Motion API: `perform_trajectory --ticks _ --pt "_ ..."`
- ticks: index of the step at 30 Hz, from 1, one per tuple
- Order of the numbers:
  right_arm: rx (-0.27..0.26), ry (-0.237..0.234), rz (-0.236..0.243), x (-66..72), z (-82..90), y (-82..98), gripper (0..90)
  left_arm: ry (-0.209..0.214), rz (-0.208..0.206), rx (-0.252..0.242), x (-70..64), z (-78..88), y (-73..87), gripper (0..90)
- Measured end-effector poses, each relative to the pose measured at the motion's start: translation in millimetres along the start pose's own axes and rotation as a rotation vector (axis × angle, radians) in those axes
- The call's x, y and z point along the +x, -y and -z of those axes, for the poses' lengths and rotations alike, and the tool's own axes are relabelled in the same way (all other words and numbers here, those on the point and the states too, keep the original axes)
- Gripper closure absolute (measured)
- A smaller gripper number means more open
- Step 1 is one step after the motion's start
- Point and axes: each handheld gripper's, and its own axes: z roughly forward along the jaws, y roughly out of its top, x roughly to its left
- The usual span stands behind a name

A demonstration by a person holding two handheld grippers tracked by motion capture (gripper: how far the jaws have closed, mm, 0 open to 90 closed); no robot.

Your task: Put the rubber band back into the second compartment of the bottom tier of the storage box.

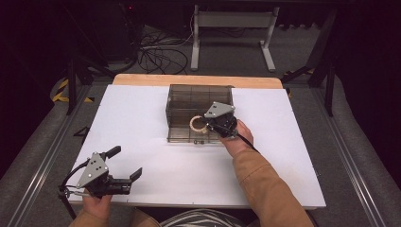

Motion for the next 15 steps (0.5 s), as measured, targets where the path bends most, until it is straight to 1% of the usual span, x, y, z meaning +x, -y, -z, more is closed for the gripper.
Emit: perform_trajectory --ticks 8,15 --pt "0.023 0.022 -0.005 -1.6 -4.7 4.6 84.6 -0.001 0.001 -0.001 0.0 0.3 0.1 0.6" --pt "0.043 0.041 0.014 -0.1 -7.7 7.8 84.5 0.000 0.001 -0.001 0.0 0.2 0.1 0.6"
